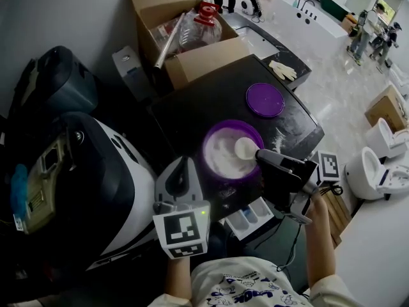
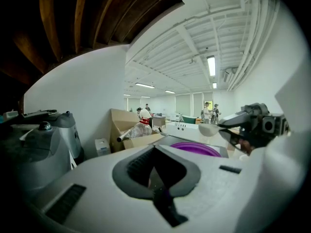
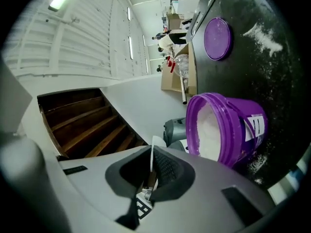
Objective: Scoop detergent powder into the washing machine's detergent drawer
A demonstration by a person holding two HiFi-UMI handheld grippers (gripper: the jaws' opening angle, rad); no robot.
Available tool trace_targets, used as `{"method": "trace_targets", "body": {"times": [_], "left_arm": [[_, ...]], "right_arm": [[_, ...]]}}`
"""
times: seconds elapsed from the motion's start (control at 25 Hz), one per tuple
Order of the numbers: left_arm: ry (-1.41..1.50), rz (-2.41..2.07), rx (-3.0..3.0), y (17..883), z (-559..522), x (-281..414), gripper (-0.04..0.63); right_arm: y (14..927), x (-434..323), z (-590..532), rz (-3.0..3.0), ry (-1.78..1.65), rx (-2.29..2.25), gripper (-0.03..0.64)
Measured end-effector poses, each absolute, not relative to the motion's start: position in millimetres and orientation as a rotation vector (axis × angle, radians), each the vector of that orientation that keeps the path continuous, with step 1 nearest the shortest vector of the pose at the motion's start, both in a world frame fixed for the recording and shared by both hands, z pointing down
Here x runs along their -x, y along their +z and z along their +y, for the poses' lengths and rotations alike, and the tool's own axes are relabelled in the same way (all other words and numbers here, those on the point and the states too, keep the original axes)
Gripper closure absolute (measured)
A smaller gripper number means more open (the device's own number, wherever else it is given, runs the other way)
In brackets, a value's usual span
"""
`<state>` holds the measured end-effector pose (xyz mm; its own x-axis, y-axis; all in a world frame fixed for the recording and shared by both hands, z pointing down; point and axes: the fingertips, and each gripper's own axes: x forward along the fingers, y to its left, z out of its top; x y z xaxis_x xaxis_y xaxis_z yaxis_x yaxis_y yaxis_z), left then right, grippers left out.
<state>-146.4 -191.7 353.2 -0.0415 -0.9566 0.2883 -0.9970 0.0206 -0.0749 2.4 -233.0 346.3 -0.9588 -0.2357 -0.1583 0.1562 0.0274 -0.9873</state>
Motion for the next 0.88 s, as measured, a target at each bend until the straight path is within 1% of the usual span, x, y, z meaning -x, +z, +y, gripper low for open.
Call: {"method": "trace_targets", "body": {"times": [0.4,0.88], "left_arm": [[0.377,-2.122,-2.087,349,-173,126,0.592],[0.394,-2.101,-2.108,354,-156,105,0.592]], "right_arm": [[337,-51,-205,2.078,-1.918,0.144,0.594],[379,-90,-162,2.138,-1.947,0.292,0.594]]}}
